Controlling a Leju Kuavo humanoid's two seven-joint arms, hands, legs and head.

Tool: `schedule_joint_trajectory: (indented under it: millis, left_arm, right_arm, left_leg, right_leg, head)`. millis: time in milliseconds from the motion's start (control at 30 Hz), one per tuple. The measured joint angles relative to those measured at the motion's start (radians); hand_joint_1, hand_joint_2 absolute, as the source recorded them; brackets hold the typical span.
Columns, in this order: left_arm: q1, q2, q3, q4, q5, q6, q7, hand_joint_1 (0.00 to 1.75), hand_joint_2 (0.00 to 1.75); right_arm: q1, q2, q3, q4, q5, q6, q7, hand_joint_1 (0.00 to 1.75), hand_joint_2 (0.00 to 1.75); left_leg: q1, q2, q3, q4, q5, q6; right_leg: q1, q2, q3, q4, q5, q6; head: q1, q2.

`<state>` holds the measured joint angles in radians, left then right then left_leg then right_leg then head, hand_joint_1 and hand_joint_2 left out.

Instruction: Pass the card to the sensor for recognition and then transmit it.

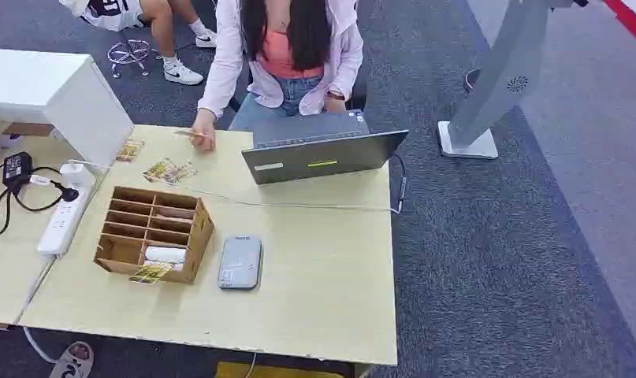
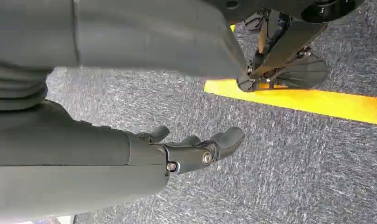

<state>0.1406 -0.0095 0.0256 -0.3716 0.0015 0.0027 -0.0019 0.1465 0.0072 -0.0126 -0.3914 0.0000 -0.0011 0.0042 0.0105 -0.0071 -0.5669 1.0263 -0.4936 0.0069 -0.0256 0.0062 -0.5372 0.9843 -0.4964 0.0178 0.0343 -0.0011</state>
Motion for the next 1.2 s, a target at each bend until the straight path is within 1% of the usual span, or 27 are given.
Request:
schedule_joint_trajectory:
  millis: [500, 533, 567, 733, 833, 867, 933, 1200]
  left_arm:
    - [0.000, 0.000, 0.000, 0.000, 0.000, 0.000, 0.000, 0.00, 0.00]
    - [0.000, 0.000, 0.000, 0.000, 0.000, 0.000, 0.000, 0.00, 1.75]
    - [0.000, 0.000, 0.000, 0.000, 0.000, 0.000, 0.000, 0.00, 1.75]
    - [-0.001, 0.000, 0.001, 0.000, 0.000, 0.000, 0.000, 0.00, 1.75]
    - [-0.011, -0.001, 0.049, 0.000, -0.008, -0.004, -0.008, 0.00, 1.75]
    - [-0.012, -0.001, 0.050, 0.000, -0.008, -0.004, -0.009, 0.00, 0.00]
    - [-0.021, -0.001, 0.066, 0.000, -0.011, -0.004, -0.015, 0.00, 0.00]
    - [-0.061, -0.010, 0.238, 0.002, -0.049, -0.037, -0.060, 0.00, 0.00]
  right_arm:
    - [0.000, 0.000, 0.000, 0.000, 0.000, 0.000, 0.000, 0.00, 0.00]
    - [0.000, 0.000, 0.000, 0.000, 0.000, 0.000, 0.000, 0.00, 0.00]
    - [0.000, 0.000, 0.000, 0.000, 0.000, 0.000, 0.000, 0.00, 1.75]
    - [-0.001, 0.000, 0.000, 0.000, 0.002, 0.000, 0.000, 0.00, 1.75]
    - [-0.011, 0.000, -0.031, 0.001, 0.031, -0.006, -0.013, 0.00, 1.75]
    - [-0.013, 0.000, -0.031, 0.001, 0.031, -0.006, -0.013, 0.00, 0.00]
    - [-0.018, 0.000, -0.039, 0.003, 0.041, -0.011, -0.014, 0.00, 0.00]
    - [-0.060, 0.011, -0.143, 0.020, 0.168, -0.061, -0.068, 0.00, 0.00]
  left_leg:
    - [0.000, 0.000, 0.000, 0.000, 0.000, 0.000]
    - [0.000, 0.000, 0.000, 0.000, 0.000, 0.000]
    - [0.000, 0.000, 0.000, 0.000, 0.000, 0.000]
    - [0.000, 0.000, 0.000, 0.000, 0.000, 0.000]
    - [0.000, 0.000, 0.000, 0.000, 0.000, 0.000]
    - [0.000, 0.000, 0.001, 0.000, 0.000, 0.000]
    - [0.000, 0.000, 0.001, 0.000, 0.000, 0.000]
    - [0.000, 0.000, 0.001, 0.000, 0.000, 0.000]
  right_leg:
    - [0.000, 0.000, 0.000, 0.000, 0.000, 0.000]
    - [0.000, 0.000, 0.000, 0.000, 0.000, 0.000]
    - [0.000, 0.000, 0.000, 0.000, 0.000, 0.000]
    - [0.000, 0.000, 0.000, 0.000, 0.000, 0.000]
    - [0.000, 0.000, 0.000, 0.000, 0.000, 0.000]
    - [0.000, 0.000, 0.000, 0.000, 0.000, 0.000]
    - [0.000, 0.000, 0.001, 0.000, 0.000, 0.000]
    - [0.000, 0.000, 0.001, 0.000, 0.000, 0.000]
  head:
    - [0.000, 0.000]
    - [0.000, 0.000]
    - [0.000, 0.000]
    - [0.000, 0.000]
    - [0.000, 0.000]
    - [0.000, 0.000]
    - [0.000, 0.000]
    - [0.000, 0.000]
